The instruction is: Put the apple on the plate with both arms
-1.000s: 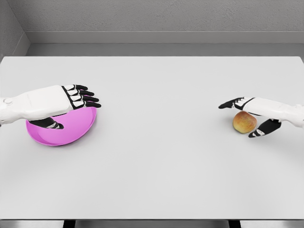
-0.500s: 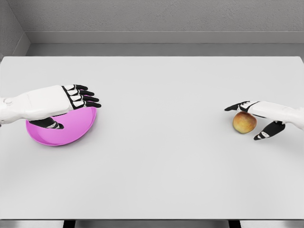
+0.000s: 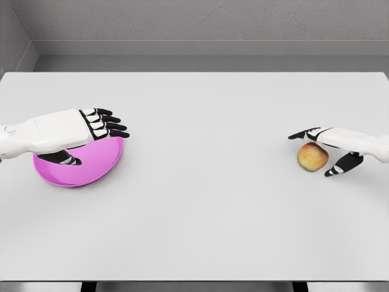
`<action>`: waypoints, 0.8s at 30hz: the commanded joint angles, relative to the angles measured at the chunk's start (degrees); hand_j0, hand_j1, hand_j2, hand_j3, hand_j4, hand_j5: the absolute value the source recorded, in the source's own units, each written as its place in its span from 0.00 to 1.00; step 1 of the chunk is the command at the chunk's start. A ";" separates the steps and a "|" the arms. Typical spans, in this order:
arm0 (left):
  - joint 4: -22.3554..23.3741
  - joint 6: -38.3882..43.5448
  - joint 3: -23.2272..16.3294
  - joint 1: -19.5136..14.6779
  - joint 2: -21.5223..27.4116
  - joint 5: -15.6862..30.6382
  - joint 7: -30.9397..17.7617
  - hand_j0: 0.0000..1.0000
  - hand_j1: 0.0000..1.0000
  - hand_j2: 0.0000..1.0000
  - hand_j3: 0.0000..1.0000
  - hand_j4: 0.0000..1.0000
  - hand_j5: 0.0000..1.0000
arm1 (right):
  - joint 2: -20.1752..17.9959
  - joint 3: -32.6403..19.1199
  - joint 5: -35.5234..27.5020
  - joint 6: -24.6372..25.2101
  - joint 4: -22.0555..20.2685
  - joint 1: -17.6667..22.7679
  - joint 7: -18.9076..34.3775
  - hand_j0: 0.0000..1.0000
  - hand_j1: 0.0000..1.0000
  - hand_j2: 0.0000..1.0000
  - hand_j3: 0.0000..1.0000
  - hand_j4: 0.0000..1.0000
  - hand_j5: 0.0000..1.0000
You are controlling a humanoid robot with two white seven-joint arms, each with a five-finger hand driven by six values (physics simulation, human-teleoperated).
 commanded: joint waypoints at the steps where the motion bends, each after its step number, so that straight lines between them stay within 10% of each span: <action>1: 0.01 0.11 0.03 0.00 0.06 0.34 0.03 1.00 1.00 1.00 1.00 1.00 1.00 | 0.43 0.02 -0.18 0.14 0.78 0.00 -0.02 1.00 1.00 1.00 1.00 1.00 1.00; 24: -0.08 0.11 0.03 0.00 0.06 0.43 0.03 1.00 1.00 1.00 1.00 1.00 1.00 | 1.40 -0.07 1.40 0.14 1.40 -0.44 -0.02 0.74 0.74 0.74 0.74 0.74 0.74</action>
